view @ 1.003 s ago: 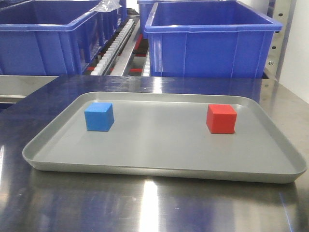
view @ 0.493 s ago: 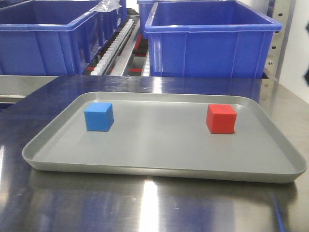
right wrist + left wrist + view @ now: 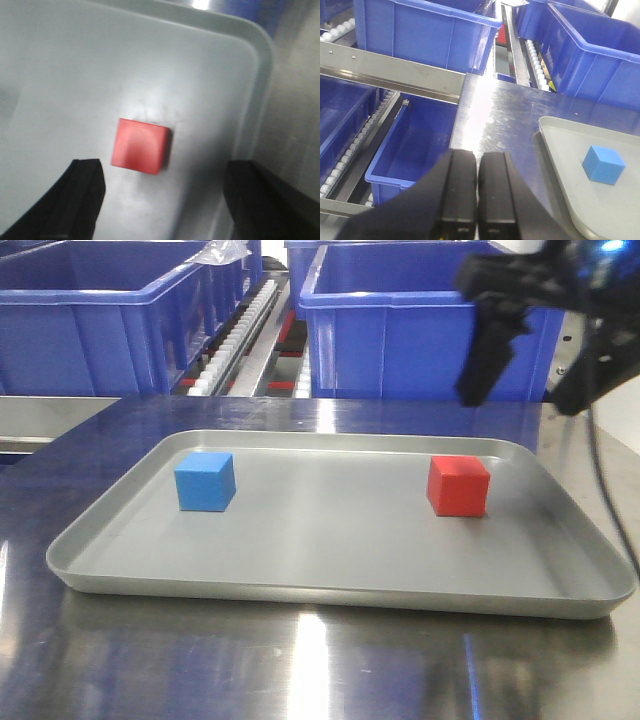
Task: Sort and place red and blue blocks on shelf
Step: 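Lower the right gripper over the red cube and close on it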
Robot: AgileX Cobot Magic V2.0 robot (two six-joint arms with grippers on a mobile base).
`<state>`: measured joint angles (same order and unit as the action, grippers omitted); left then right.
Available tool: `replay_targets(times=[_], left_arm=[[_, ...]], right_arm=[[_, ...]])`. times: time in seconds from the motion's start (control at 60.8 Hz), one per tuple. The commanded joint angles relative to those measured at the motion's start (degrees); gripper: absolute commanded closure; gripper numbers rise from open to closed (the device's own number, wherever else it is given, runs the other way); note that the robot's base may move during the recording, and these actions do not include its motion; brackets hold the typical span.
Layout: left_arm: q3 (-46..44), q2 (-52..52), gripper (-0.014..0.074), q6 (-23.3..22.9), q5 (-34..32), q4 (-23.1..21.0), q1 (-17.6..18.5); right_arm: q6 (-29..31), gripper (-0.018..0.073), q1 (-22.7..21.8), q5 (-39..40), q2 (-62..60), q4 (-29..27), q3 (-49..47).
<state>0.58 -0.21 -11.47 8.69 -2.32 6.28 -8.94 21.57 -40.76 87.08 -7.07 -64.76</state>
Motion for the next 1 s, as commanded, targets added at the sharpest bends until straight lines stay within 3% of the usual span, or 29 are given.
replay_targets(times=[0.0,0.987], left_arm=[[1.3,-0.9,0.0465,0.0,-4.8,-0.4,0.0],[1.3,-0.9,0.0465,0.0,-4.8,-0.4,0.0]], right_arm=[[-0.1,-0.0043,1.0,1.5,0.1,-0.4,-3.1],[-0.1,-0.0043,2.6,3.9,8.7,0.4,-4.0]])
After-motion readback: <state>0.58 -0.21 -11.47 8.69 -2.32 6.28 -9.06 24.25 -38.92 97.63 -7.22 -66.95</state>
